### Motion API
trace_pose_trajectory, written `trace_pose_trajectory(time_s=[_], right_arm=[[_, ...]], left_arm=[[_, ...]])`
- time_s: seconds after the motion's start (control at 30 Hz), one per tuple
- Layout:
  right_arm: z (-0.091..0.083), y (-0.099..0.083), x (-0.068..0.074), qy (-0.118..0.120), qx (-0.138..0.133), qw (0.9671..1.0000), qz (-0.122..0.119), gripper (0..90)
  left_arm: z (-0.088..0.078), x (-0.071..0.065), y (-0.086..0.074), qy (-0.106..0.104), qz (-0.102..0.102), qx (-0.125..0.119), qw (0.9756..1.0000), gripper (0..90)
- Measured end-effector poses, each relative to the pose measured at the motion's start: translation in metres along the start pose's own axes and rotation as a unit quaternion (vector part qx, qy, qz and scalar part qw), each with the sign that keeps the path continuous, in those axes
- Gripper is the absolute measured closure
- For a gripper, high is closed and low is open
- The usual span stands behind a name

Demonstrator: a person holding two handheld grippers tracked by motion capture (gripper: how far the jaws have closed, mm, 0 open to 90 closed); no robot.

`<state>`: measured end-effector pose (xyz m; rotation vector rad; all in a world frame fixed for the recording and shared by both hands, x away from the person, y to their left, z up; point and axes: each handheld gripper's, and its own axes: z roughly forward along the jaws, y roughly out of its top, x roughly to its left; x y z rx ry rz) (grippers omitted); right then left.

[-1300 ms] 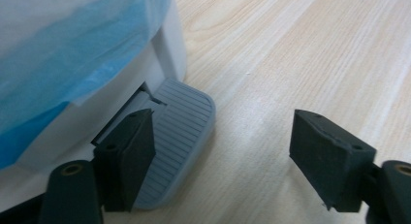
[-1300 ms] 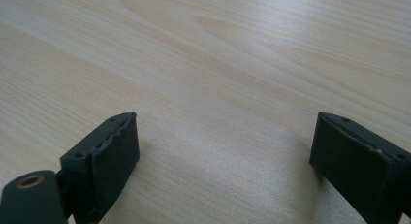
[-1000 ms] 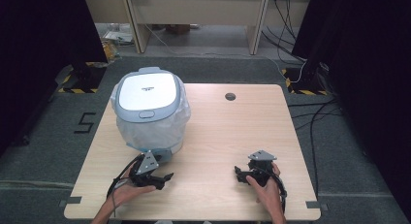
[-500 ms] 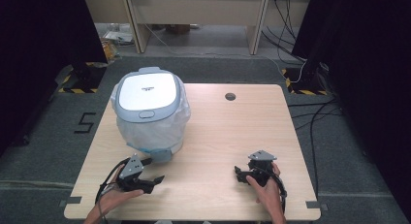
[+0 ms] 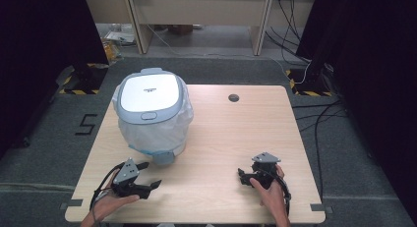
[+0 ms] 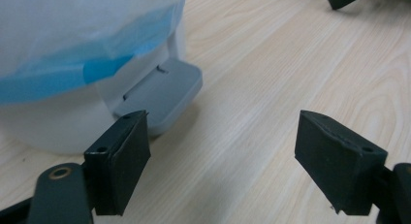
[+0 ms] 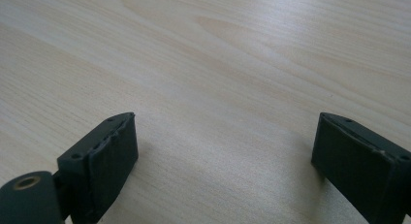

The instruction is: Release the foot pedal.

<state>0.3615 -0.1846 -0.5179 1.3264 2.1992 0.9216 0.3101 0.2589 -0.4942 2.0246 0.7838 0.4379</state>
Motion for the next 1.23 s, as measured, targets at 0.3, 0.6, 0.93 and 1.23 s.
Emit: trace_pose_trajectory(time_s=[0.3,0.6,0.93,1.23], right_arm=[[0.000,0.000,0.000,0.000,0.000,1.0000,0.000,9.6],[0.000,0.000,0.000,0.000,0.000,1.0000,0.001,9.6],[0.000,0.000,0.000,0.000,0.001,1.0000,0.001,9.0],[0.000,0.000,0.000,-0.001,0.001,1.0000,0.001,8.7]], left_arm=[[-0.002,0.019,-0.022,0.011,-0.026,0.020,0.9994,19.7],[-0.006,0.023,-0.039,0.028,-0.015,0.059,0.9977,19.7],[-0.010,0.024,-0.043,0.022,-0.032,0.073,0.9966,19.5],[-0.010,0.025,-0.044,0.018,-0.031,0.073,0.9967,19.7]])
